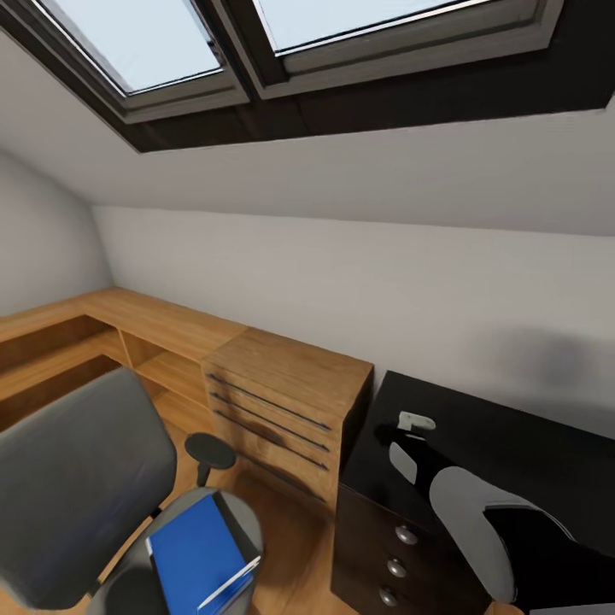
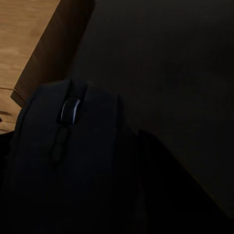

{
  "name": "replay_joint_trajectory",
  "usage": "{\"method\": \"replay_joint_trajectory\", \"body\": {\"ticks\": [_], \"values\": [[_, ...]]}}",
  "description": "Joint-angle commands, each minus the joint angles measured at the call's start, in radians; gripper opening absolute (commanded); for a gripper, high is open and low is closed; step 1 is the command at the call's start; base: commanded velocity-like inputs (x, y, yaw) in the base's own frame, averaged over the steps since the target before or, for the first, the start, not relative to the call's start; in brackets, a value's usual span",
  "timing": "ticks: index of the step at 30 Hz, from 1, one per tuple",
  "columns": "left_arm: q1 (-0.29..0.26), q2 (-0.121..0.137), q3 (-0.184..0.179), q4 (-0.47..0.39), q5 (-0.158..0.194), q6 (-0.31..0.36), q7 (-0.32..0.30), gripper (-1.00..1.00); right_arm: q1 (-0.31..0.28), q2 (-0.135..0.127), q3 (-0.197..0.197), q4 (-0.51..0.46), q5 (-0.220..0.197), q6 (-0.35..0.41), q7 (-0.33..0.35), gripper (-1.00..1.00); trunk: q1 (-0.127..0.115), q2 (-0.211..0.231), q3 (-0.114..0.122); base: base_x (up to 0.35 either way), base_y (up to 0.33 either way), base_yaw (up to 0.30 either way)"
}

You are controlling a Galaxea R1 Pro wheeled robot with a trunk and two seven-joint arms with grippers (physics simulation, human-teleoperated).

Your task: In the bedroom, organize the workspace by keeping the computer under the desk, ensuring the monitor is on the desk, placing the keyboard on the desk next to the monitor, placing the mouse on the desk next to the keyboard, moving the folder from the swivel chair onto the desk next to the mouse, stacking the notebook on top of the folder with the pen on top of the notebook, and positioning the swivel chair next to the desk.

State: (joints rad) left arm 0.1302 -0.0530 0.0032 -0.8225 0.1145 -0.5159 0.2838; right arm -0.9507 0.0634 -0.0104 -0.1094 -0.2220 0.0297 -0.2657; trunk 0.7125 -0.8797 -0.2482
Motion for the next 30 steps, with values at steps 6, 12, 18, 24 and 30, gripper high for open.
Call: {"method": "replay_joint_trajectory", "body": {"ticks": [6, 12, 18, 24, 30], "values": [[0.000, -0.002, 0.000, -0.002, 0.008, -0.009, -0.002, 1.00, -0.001, 0.008, 0.005, 0.000, -0.013, 0.059, -0.004, -1.00, 0.001, -0.001, -0.001, 0.127, 0.000, 0.000], [0.000, -0.033, 0.000, -0.011, 0.008, -0.013, 0.001, 1.00, -0.001, 0.013, 0.005, -0.001, -0.014, 0.129, -0.006, -1.00, 0.012, -0.022, -0.011, 0.009, 0.000, 0.000], [0.000, -0.036, 0.000, -0.012, 0.009, -0.013, 0.002, 1.00, -0.001, 0.021, 0.004, 0.000, -0.013, 0.134, -0.008, -1.00, 0.035, -0.064, -0.029, 0.000, 0.000, 0.000], [0.000, -0.038, 0.000, -0.045, 0.011, 0.010, 0.003, 1.00, -0.001, 0.024, 0.003, 0.000, -0.013, 0.134, -0.010, -1.00, 0.058, -0.106, -0.048, 0.000, 0.000, 0.000], [0.001, -0.063, -0.001, -0.453, 0.014, 0.554, 0.002, 1.00, -0.001, 0.024, 0.004, 0.000, -0.013, 0.134, -0.010, -1.00, 0.081, -0.148, -0.067, 0.000, 0.000, 0.000]]}}
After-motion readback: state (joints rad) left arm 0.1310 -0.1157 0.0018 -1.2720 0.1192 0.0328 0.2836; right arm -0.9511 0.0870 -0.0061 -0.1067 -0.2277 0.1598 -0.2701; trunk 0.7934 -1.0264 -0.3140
